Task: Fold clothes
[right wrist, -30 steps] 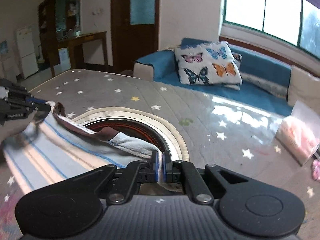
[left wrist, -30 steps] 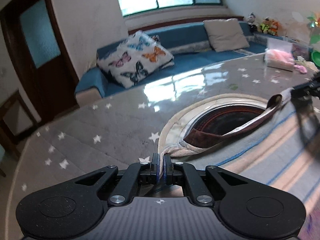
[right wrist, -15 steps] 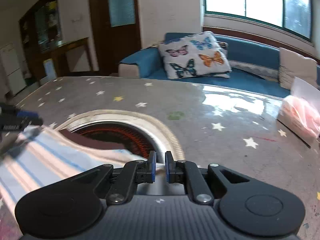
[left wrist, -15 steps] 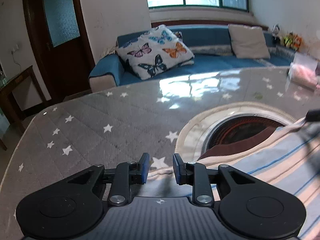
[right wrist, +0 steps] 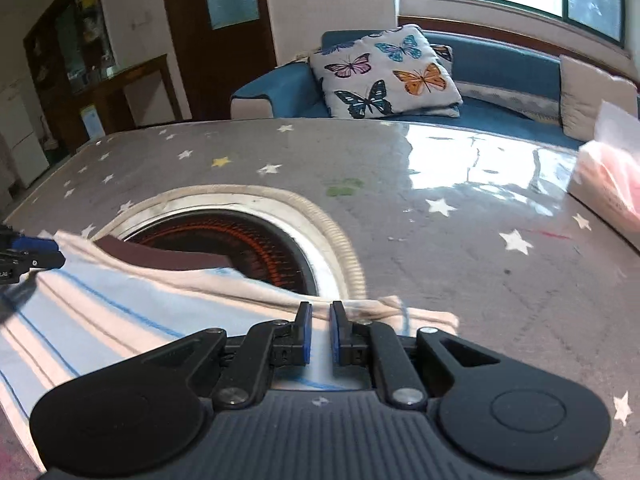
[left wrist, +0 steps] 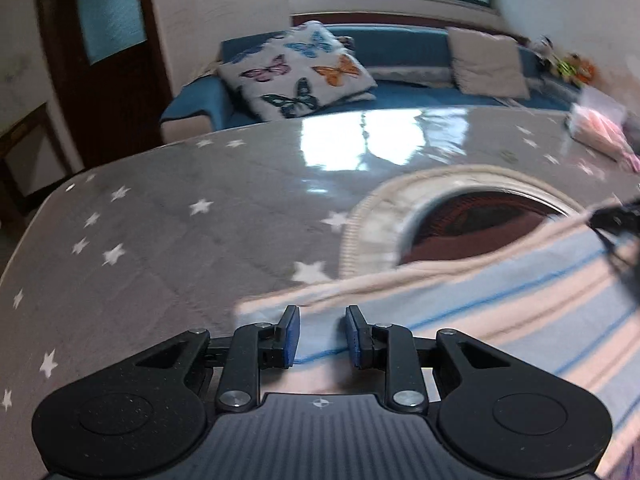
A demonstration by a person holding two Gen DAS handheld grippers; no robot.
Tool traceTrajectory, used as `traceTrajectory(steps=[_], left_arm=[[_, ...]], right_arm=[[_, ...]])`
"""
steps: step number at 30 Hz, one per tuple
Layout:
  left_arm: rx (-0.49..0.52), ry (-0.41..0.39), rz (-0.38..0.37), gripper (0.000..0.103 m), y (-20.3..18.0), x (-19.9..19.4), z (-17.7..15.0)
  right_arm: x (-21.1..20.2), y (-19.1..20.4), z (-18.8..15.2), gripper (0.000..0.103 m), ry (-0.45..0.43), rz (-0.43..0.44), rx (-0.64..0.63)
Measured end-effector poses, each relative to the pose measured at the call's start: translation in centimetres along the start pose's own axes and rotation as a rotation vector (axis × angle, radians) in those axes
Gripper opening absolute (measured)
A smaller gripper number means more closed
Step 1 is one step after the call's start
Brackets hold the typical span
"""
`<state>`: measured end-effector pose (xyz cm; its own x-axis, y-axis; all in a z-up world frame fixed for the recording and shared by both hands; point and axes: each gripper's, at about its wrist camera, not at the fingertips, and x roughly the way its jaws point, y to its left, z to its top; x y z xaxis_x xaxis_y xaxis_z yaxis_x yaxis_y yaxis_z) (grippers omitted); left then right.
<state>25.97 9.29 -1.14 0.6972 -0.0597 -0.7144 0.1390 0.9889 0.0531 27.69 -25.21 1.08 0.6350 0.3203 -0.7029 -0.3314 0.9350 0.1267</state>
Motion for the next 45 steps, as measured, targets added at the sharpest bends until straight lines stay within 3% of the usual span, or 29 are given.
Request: traceTrajectory(steps=[10, 14, 21, 31, 38, 42, 45], left_arm=[[-0.034, -0.017, 0.033, 0.028, 1.6, -1.1, -0.3], [-0.023, -0.031, 0.027, 0.041, 1.5, -2.5, -1.0], [-0.041, -0.024, -0.009, 0.045, 1.4, -6.4, -4.8], [-0.096, -0.040, -0.005, 0.045, 1.0, -11.6, -10.8], [-0.133, -0.060, -0.016, 0.033, 1.1, -12.6, -11.9], [-0.128, -0.067, -0.013, 0.033, 1.0, -12.3, -12.0], [-0.131, -0.065, -0.034, 0.016, 1.0, -12.0, -12.4]], right_arm=[[-1.2, 0.6, 0.0, 0.020, 0.002, -0.015, -0.017], [-2.0, 1.4, -0.5, 0.029, 0.026, -0.007, -0.058], [-4.2, 3.2, -2.3, 0.041, 0.061, 0.007, -0.147], [-8.0, 4.4, -6.4, 0.047, 0.058, 0.003, -0.189], [-10.1, 3.9, -8.0, 0.047, 0.021, -0.014, -0.143], [-11.3, 2.9, -8.8, 0.047, 0.006, -0.029, -0.091], [-11.9, 2.1, -9.5, 0.047, 0.006, -0.043, -0.054]])
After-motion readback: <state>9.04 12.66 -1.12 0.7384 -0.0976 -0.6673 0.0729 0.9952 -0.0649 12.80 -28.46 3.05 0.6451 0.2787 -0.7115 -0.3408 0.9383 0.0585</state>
